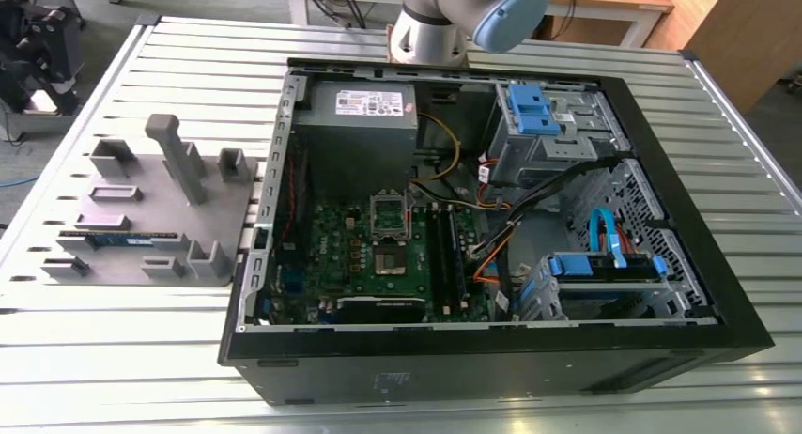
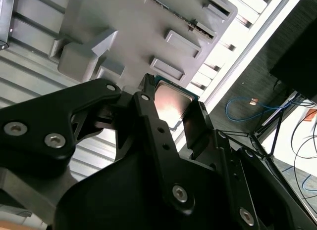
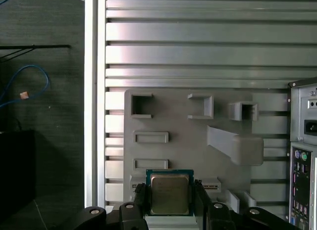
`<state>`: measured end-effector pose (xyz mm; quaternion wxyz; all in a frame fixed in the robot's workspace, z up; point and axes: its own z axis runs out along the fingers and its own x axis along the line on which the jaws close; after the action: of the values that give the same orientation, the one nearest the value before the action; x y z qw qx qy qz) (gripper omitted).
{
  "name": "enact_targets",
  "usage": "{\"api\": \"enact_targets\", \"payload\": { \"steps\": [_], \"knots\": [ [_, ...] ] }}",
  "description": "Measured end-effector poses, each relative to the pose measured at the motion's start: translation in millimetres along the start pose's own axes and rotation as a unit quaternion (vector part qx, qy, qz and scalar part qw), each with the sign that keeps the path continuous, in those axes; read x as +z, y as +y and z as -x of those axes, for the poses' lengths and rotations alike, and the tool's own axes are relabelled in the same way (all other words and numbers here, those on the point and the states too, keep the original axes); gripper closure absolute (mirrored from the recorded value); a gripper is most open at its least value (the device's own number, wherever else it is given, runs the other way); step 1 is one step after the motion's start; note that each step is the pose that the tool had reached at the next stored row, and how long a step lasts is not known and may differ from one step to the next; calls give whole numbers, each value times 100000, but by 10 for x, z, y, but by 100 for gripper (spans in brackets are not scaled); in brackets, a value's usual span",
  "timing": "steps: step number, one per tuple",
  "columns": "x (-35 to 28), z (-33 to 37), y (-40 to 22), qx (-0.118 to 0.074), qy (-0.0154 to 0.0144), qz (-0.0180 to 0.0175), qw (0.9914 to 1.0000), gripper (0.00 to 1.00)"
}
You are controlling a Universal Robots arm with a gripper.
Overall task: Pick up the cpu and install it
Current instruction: 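Pick up the cpu and move it towards the insertion slot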
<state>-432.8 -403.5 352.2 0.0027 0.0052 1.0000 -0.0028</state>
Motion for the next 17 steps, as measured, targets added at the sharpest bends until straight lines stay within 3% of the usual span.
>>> {"api": "enact_targets", "payload": {
  "steps": [9, 17],
  "knots": [
    [1, 140, 2, 2, -4, 1, 100000, 53],
    [2, 212, 3, 3, -5, 2, 100000, 53]
  ]
}}
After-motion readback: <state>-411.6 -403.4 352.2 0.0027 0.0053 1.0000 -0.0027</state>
